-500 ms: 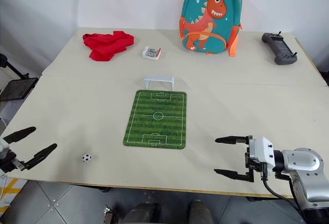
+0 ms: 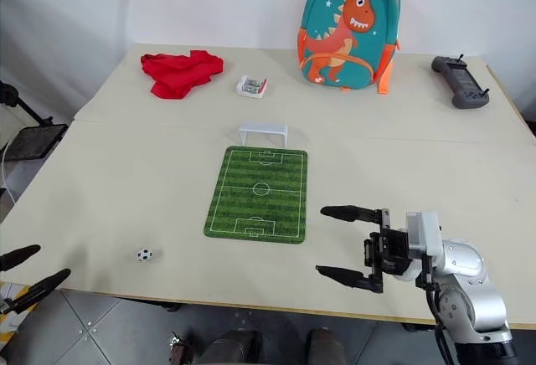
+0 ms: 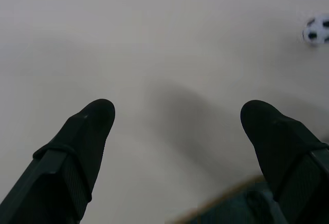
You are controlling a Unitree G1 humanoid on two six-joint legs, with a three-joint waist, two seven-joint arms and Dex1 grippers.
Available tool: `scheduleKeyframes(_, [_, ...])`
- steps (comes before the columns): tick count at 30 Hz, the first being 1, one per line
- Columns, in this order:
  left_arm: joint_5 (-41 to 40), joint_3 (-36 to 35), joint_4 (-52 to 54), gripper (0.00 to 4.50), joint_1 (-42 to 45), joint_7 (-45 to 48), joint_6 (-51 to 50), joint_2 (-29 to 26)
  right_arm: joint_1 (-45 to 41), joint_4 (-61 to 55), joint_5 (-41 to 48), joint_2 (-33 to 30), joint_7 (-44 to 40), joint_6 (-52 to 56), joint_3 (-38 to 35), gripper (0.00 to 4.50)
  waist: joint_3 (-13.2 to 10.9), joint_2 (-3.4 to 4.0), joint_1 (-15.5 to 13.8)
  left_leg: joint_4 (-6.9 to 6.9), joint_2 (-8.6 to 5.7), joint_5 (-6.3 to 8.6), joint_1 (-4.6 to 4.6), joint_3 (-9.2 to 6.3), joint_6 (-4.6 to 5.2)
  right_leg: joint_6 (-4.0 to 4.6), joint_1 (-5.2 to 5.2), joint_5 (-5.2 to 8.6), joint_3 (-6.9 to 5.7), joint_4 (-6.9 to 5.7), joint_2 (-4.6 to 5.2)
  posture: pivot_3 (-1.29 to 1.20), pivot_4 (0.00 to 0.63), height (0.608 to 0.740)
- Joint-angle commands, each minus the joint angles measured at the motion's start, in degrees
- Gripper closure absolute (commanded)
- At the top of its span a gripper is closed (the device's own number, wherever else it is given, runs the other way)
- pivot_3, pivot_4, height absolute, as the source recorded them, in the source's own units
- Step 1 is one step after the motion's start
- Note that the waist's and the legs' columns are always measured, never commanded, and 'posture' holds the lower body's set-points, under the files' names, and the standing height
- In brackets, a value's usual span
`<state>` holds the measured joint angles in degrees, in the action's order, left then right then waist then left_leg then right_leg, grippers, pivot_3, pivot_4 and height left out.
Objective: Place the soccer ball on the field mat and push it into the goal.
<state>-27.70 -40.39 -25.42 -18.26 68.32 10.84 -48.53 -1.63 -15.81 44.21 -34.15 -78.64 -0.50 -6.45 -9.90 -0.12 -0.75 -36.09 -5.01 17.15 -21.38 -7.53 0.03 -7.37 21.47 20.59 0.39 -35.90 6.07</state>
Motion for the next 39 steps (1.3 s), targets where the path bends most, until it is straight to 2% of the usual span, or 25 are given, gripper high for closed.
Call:
scheduleKeyframes(1, [-4.0, 1.6, 10.5, 0.02, -3.3, 6.0, -5.4, -1.8, -2.0, -0.8, 0.3, 1.4, -3.1, -2.6, 0.6, 0.00, 0.0, -0.11, 0.0, 0.00, -0.02, 0.01, 0.00, 0.02, 0.02, 0.00, 0.00, 0.00, 0.00, -0.02, 0.02, 0.00, 0.150, 0.740])
scheduleKeyframes(4, [-5.0, 4.6, 18.6, 0.02, -0.1, 4.8, -5.2, 0.1, -4.2, 2.0, -1.0, 2.4, -3.2, -3.5, 0.7, 0.00, -0.1, -0.06, -0.6, -0.04, -0.02, 0.06, 0.00, 0.05, 0.03, 0.01, -0.02, -0.01, 0.00, -0.01, 0.07, 0.00, 0.150, 0.740])
scheduleKeyframes(10, [-4.5, 10.4, 23.3, 0.02, 4.2, 1.7, -10.0, 3.2, -4.8, 4.0, -1.9, 2.8, -5.0, -4.4, 1.1, 0.00, -0.1, -0.06, 0.4, 0.00, 0.06, 0.09, 0.05, 0.20, -0.02, 0.00, 0.05, -0.01, 0.00, -0.06, -0.05, 0.00, 0.150, 0.740])
scheduleKeyframes(19, [0.8, 18.3, 19.1, 0.02, 8.5, -0.7, -9.7, 5.7, -5.5, 6.1, -3.5, 3.4, -5.3, -6.0, 1.1, 0.00, -0.1, -0.06, 0.8, -0.07, 0.31, 0.14, 0.11, 0.32, -0.10, 0.02, 0.07, -0.01, 0.01, -0.11, -0.31, 0.00, 0.150, 0.740])
scheduleKeyframes(22, [2.5, 18.9, 17.6, 0.60, 9.1, -1.4, -7.4, 5.8, -5.1, 6.1, -4.0, 3.7, -4.9, -6.4, 0.8, 0.00, -0.1, -0.06, 0.8, -0.08, 0.30, 0.15, 0.11, 0.33, -0.10, 0.02, 0.06, -0.02, 0.03, -0.10, -0.30, 0.00, 0.150, 0.740])
scheduleKeyframes(29, [3.5, 19.4, 16.3, 2.81, 8.4, 0.1, -3.8, 5.7, -4.5, 6.8, -4.6, 4.0, -4.4, -7.6, 0.6, 0.00, -0.1, -0.06, 0.8, -0.08, 0.31, 0.15, 0.11, 0.33, -0.11, 0.02, 0.07, -0.02, 0.04, -0.10, -0.31, 0.00, 0.150, 0.740])
scheduleKeyframes(32, [3.8, 20.1, 16.0, 3.62, 9.8, -0.8, -2.9, 6.1, -4.5, 7.2, -4.7, 4.0, -4.4, -8.0, 0.6, 0.00, -0.1, -0.06, 0.8, -0.08, 0.31, 0.15, 0.11, 0.33, -0.11, 0.02, 0.06, -0.02, 0.04, -0.10, -0.30, 0.00, 0.150, 0.740])
scheduleKeyframes(35, [2.3, 20.8, 18.9, 3.62, 11.9, -2.1, -5.0, 6.5, -5.0, 7.3, -4.7, 3.8, -3.8, -8.1, -0.1, 0.00, -0.1, -0.06, 0.8, -0.09, 0.30, 0.15, 0.11, 0.33, -0.11, 0.02, 0.06, -0.02, 0.03, -0.10, -0.30, 0.00, 0.150, 0.740])
scheduleKeyframes(39, [-0.9, 28.6, 32.8, 3.62, 23.9, -5.0, -16.3, 6.6, -7.1, 9.8, -4.2, 0.4, -1.0, -6.6, -5.2, 0.00, -0.1, -0.08, -0.7, -0.39, 0.26, 0.15, -0.01, 0.25, -0.10, -0.01, 0.05, -0.05, 0.00, -0.19, -0.29, 0.00, 0.150, 0.740])
